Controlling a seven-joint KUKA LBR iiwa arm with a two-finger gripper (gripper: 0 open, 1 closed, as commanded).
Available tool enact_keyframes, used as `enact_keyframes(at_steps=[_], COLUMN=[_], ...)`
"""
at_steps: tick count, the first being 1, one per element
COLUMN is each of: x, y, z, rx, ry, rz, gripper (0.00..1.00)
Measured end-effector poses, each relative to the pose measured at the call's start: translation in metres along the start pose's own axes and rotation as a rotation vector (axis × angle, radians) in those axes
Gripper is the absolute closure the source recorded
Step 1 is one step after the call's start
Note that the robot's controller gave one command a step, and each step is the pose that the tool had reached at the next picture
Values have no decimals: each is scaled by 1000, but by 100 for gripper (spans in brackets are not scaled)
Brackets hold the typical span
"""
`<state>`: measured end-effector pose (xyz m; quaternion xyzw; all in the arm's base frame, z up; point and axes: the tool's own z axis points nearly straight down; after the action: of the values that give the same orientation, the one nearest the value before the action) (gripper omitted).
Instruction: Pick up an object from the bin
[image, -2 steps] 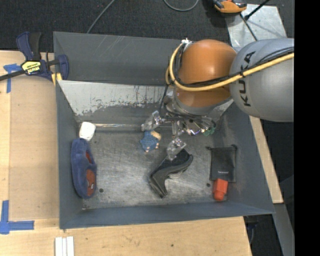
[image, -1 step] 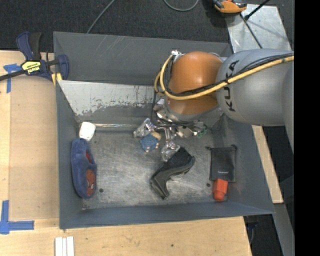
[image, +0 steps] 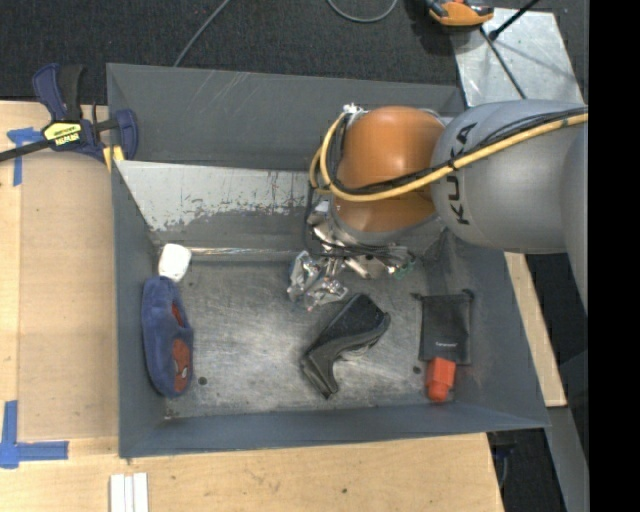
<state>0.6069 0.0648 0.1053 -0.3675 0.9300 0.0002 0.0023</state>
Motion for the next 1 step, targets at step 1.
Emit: enact_keyframes(at_steps=[1], x=[-1], y=[0], z=[-1], rx=[1], ry=[-4], rz=[1], gripper=[0])
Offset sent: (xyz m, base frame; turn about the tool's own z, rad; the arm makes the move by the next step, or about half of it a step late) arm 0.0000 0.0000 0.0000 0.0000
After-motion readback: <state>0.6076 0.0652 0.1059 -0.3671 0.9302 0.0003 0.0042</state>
